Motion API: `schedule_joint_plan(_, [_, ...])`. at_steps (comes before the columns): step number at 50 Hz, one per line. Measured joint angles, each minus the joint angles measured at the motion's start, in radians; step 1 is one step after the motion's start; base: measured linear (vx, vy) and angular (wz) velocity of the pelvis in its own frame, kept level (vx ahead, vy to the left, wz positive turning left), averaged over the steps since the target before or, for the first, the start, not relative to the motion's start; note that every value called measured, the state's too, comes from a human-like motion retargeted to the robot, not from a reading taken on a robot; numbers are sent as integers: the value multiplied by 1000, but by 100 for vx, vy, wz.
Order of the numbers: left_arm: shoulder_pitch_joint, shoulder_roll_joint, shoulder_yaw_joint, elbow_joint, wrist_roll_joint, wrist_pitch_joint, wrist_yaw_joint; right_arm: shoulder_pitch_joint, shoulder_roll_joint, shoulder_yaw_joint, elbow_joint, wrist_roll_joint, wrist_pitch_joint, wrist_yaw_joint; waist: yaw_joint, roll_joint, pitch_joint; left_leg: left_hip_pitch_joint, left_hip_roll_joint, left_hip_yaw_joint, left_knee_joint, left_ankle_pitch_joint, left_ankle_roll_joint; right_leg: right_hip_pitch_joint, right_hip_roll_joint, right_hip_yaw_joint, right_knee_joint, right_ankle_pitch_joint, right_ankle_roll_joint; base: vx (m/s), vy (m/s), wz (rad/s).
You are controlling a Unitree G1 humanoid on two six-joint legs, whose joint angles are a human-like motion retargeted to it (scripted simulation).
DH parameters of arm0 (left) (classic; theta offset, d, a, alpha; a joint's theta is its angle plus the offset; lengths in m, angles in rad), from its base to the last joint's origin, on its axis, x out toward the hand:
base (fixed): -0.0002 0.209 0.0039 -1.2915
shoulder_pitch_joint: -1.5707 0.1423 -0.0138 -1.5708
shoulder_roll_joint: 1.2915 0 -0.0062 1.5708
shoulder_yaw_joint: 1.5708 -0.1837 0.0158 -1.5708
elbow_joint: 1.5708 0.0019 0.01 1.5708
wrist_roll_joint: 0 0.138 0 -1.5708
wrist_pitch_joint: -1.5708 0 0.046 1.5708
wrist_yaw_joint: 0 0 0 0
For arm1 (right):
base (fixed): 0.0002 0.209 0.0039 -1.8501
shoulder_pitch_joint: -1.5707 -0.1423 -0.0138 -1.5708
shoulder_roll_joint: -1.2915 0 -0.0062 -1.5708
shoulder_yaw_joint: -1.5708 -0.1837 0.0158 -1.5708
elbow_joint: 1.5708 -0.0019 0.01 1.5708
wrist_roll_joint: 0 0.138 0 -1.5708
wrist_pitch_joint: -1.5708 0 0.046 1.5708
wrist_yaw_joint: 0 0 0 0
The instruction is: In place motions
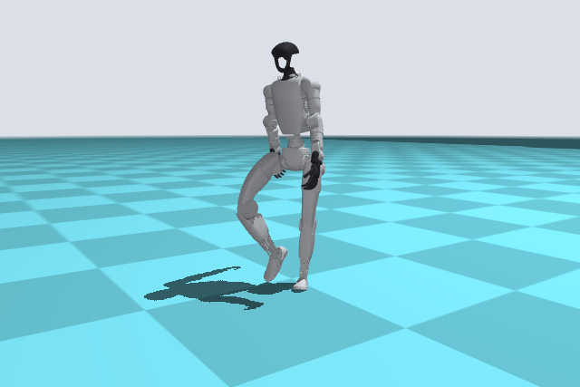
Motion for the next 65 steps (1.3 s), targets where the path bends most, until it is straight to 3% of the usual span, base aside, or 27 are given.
schedule_joint_plan(3, [14, 4, -45, -67, 38, -41, 55, 137, -19, -61, 0, -8, -34, -67, -9, 27, -37, -28, 34, -3, 7, 23, 1, -80, 68, 3, 40, -33, 39, 26, -8, 14])
schedule_joint_plan(7, [79, -1, -136, -99, 48, -78, 98, 274, -31, -93, 0, 0, -33, -75, 32, 45, -139, -56, 31, 9, 3, 30, -2, -34, 54, -16, -22, -64, 31, 29, -7, -16])
schedule_joint_plan(10, [117, -21, -146, -86, 95, -59, 78, 278, -13, -90, 0, -7, -3, -69, 108, 21, -126, -5, 24, 64, -2, 19, -11, 157, 95, 13, -205, -44, 46, 3, -5, -88])
schedule_joint_plan(13, [204, -82, -95, -10, 94, -47, 82, 214, 15, -37, 0, -19, -7, -51, 178, 5, -141, 19, 17, 133, 32, -7, -27, 466, 174, 64, -635, -3, 74, 16, -2, -97])
schedule_joint_plan(15, [277, -123, -55, 52, 63, -56, 94, 155, 32, 14, 0, -27, -9, -26, 162, -16, -150, 9, -7, 125, 112, -25, -20, 701, 185, 32, -1000, 71, 172, 23, -2, 37])
schedule_joint_plan(16, [313, -139, -27, 88, 43, -63, 104, 116, 39, 49, 0, -29, -11, -17, 148, -32, -154, -17, -24, 122, 192, -10, -12, 788, 187, 11, -1118, -74, 220, 16, -1, 71])
schedule_joint_plan(17, [346, -152, 7, 123, 27, -68, 113, 71, 48, 88, 0, -31, -13, -8, 145, -48, -160, -61, -25, 134, 306, 23, -8, 854, 182, -18, -1221, -173, 249, 4, -4, 22])
schedule_joint_plan(18, [369, -158, 54, 157, 19, -67, 122, 16, 61, 136, 0, -31, -15, 2, 165, -63, -168, -142, 7, 179, 488, 91, -12, 875, 165, -64, -1291, -181, 240, -11, -8, -40])
schedule_joint_plan(20, [398, -161, 124, 218, 6, -50, 149, -111, 89, 205, -13, -40, -18, 55, 257, -28, -193, -424, 226, 242, 946, 269, -7, 823, 207, 12, -1364, -143, 249, -23, -16, -98])
schedule_joint_plan(22, [445, -157, 131, 258, -62, -54, 215, -199, 114, 216, -92, -89, -27, 118, 389, -54, -162, -637, 157, 89, 1123, 346, -25, 796, 187, 97, -1370, -102, 256, -18, -24, -166])
schedule_joint_plan(24, [468, -153, 176, 289, -134, -53, 227, -340, 134, 242, -168, -130, -28, 188, 504, -90, -112, -755, 253, 155, 1328, 234, -22, 771, 166, 126, -1363, -80, 238, -36, -16, -207])
schedule_joint_plan(27, [475, -171, 239, 364, -174, -2, 167, -497, 199, 224, -324, -165, -45, 227, 555, -130, -35, -927, 263, 158, 1515, 172, -24, 750, 123, 175, -1345, -69, 214, -36, -7, -84])
schedule_joint_plan(32, [575, -196, 272, 375, -143, 38, 128, -596, 280, 335, -553, 31, -114, 356, 595, -150, -93, -1075, 320, 184, 1677, 113, -33, 679, 111, 229, -1319, -63, 194, 9, 9, -74])
schedule_joint_plan(35, [595, -195, 260, 368, -88, 55, 100, -610, 307, 375, -621, -23, -138, 393, 547, -139, -136, -1025, 289, 160, 1642, 134, -66, 683, 112, 239, -1325, -68, 202, 13, 10, 27])
schedule_joint_plan(38, [552, -163, 222, 348, -63, 52, 99, -591, 294, 393, -625, -110, -164, 343, 500, -121, -144, -854, 219, 128, 1479, 132, -73, 728, 125, 193, -1337, -86, 209, 6, 3, 81])
schedule_joint_plan(43, [457, -122, 132, 286, -55, 26, 120, -402, 252, 336, -540, -215, -178, 293, 448, -111, -185, -393, -19, 89, 812, 212, -59, 792, 116, 107, -1302, -158, 231, 29, 10, 80])
schedule_joint_plan(45, [418, -117, 99, 257, -70, 10, 129, -301, 236, 294, -465, -259, -160, 252, 424, -96, -187, -161, -121, -44, 407, 121, -86, 816, 124, 73, -1244, -204, 228, 36, 17, 66])
schedule_joint_plan(47, [391, -124, 69, 225, -85, -4, 137, -219, 204, 245, -337, -276, -133, 184, 343, -66, -216, 4, -60, 195, 207, 7, -3, 788, 131, 3, -1123, -176, 204, 35, 24, 127])
schedule_joint_plan(50, [292, -141, 42, 184, -114, 1, 108, -155, 126, 179, -95, -251, -75, 83, 185, 31, -220, -17, 11, 17, 99, 57, -26, 553, 102, -55, -714, 104, 110, 4, 26, 121])
schedule_joint_plan(52, [198, -136, 21, 126, -104, 1, 84, -131, 70, 122, 0, -184, -48, 42, 140, 30, -126, -13, 23, 2, 99, 77, -21, 384, 123, 55, -413, 63, 99, -46, 21, 71])
schedule_joint_plan(55, [63, -87, -39, 31, -97, -21, 29, -61, 18, 66, 0, -86, 7, 12, 46, 41, 0, -15, 46, -21, 94, 107, -3, 178, 56, 33, -63, -12, 92, -54, 13, 113])
schedule_joint_plan(56, [46, -76, -42, 4, -68, -29, 30, -29, 14, 41, 0, -81, 0, -14, 20, 45, 13, -25, 54, -28, 88, 122, -2, 114, 51, 33, 14, -33, 94, -26, 10, 113])
schedule_joint_plan(60, [53, -44, -73, -56, 30, -52, 112, 133, -2, -52, 0, -90, -42, -65, -53, 67, -18, -63, 81, -75, 66, 166, -10, -43, 51, -6, 155, -78, 103, 17, -2, 59])
schedule_joint_plan(65, [122, -49, -162, -34, 62, -61, 118, 283, 2, -113, 0, -43, -10, -56, 44, 61, -113, -64, 67, -45, 46, 174, -24, 56, 99, 16, -17, -66, 126, 21, -8, -28])
